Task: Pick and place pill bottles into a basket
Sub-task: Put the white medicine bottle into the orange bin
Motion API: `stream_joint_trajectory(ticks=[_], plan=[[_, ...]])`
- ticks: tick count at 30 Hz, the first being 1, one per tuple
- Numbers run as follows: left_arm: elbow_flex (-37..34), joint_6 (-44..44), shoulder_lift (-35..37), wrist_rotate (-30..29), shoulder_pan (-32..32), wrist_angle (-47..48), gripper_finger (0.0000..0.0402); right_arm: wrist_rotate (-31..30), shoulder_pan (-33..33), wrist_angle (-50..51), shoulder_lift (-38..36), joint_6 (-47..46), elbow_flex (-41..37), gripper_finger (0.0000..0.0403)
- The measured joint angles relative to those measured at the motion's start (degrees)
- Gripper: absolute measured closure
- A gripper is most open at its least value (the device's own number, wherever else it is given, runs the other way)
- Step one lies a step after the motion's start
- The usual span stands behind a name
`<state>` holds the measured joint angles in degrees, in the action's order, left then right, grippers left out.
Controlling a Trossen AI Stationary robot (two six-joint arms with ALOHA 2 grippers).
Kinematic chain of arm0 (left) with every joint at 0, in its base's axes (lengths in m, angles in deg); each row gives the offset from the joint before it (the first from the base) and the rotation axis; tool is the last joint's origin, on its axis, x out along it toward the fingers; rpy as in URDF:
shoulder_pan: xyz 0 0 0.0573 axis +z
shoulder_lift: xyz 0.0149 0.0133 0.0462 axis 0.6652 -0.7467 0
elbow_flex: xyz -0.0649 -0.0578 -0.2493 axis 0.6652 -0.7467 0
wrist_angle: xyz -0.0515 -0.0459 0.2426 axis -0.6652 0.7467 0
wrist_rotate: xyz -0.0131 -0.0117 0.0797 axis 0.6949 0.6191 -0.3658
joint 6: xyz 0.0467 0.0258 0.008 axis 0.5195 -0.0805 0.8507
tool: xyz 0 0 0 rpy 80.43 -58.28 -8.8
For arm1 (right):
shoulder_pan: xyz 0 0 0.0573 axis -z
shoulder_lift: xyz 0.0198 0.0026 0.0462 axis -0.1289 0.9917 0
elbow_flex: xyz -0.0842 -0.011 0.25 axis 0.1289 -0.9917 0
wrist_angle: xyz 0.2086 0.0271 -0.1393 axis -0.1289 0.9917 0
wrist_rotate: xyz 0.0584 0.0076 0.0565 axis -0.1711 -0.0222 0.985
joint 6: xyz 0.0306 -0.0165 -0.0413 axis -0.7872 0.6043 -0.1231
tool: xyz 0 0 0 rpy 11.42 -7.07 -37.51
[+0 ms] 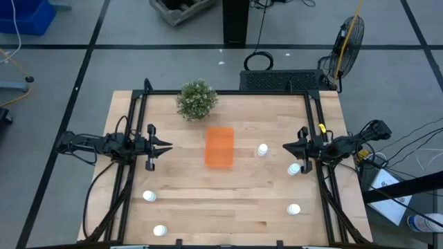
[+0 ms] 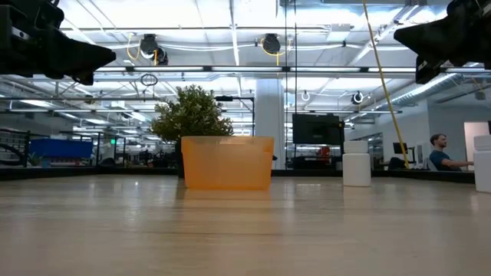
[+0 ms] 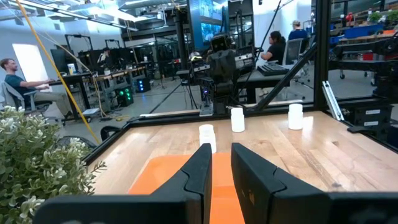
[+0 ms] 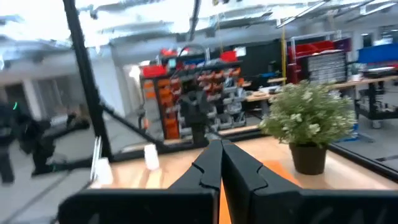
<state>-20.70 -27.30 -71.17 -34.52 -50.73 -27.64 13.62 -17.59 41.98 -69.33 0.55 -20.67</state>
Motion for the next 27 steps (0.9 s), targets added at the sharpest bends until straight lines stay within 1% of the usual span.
stream_joint_trajectory(ticks=[3, 7, 11, 14, 17, 19, 21, 23, 27], plan=[[0.0, 0.0, 0.0, 0.01, 0.02, 0.0, 0.0334, -0.41, 0.02, -1.61, 0.03, -2.58, 0.0, 0.0403], [0.0, 0.0, 0.0, 0.02, 0.01, 0.0, 0.0334, -0.33, 0.02, -1.02, 0.31, -4.86, 0.0, 0.0403], [0.0, 0.0, 0.02, 0.0, 0.02, 0.0, 0.0334, 3.56, 0.02, -1.85, 1.59, -10.07, 0.0, 0.0403], [0.0, -0.01, 0.0, 0.01, 0.01, 0.0, 0.0334, 4.57, 0.02, -3.97, 3.92, -10.87, 0.01, 0.0403], [0.0, 0.0, 0.01, 0.02, 0.02, 0.0, 0.0334, 7.63, 0.04, -10.08, 8.05, -10.17, 0.02, 0.0403], [0.0, 0.0, 0.0, 0.02, 0.0, 0.0, 0.0334, 8.47, 0.02, -14.51, 11.69, -10.24, 0.02, 0.0401], [0.0, 0.0, 0.02, 0.0, 0.0, 0.0, 0.0334, 8.0, 0.06, -17.56, 15.58, -10.42, 0.02, 0.0395], [0.0, 0.0, 0.01, 0.02, 0.01, -0.01, 0.0334, 6.12, 0.29, -19.42, 19.75, -10.42, 0.02, 0.0384], [0.0, 0.0, 0.02, 0.02, 0.02, -0.02, 0.0334, 3.9, 1.12, -23.96, 28.64, -10.44, 0.14, 0.0346]])
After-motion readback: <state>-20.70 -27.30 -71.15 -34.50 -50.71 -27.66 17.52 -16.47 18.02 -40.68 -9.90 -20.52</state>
